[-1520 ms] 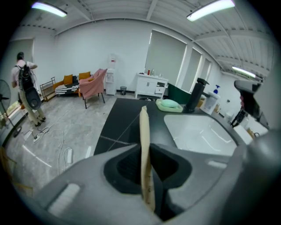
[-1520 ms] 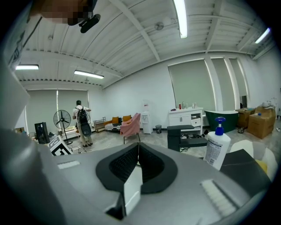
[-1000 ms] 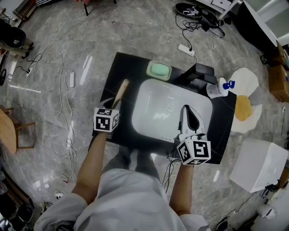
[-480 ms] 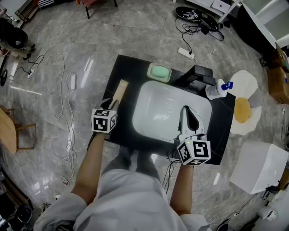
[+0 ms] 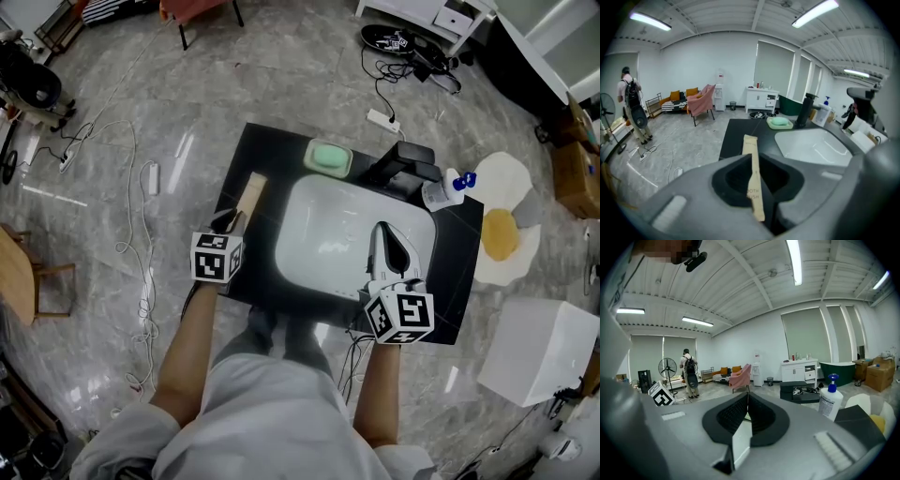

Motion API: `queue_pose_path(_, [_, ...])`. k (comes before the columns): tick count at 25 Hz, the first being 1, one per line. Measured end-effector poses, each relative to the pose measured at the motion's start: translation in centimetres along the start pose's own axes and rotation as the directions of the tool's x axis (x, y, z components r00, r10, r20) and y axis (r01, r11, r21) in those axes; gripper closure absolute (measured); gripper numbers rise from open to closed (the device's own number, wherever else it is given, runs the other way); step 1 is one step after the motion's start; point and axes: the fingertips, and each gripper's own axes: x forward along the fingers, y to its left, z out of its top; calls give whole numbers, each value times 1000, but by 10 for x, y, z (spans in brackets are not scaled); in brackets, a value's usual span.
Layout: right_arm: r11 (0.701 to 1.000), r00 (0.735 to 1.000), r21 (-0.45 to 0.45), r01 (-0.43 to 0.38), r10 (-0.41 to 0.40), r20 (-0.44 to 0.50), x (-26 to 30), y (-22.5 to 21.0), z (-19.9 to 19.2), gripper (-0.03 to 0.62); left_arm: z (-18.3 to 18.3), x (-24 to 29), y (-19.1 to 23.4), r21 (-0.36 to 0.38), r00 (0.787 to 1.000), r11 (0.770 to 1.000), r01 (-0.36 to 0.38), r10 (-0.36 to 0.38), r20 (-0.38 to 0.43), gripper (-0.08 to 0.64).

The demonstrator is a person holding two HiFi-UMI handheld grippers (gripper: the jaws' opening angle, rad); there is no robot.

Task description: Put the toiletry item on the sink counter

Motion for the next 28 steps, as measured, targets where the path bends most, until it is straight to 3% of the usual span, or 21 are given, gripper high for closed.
queue_pose_path(5, [1000, 1000, -4, 5, -5, 10, -6, 1, 6, 589, 11, -11, -5, 8, 999, 1000, -6, 6, 31, 559])
queue_pose_path(16, [999, 999, -8, 31, -31, 40, -22, 0, 25, 589, 43, -37, -24, 73, 995, 997, 16, -24, 99, 561])
queue_pose_path(28, [998, 995, -33, 49, -46, 88, -43, 7, 51, 589, 94, -83, -38, 93, 967, 995, 42, -64, 245, 561])
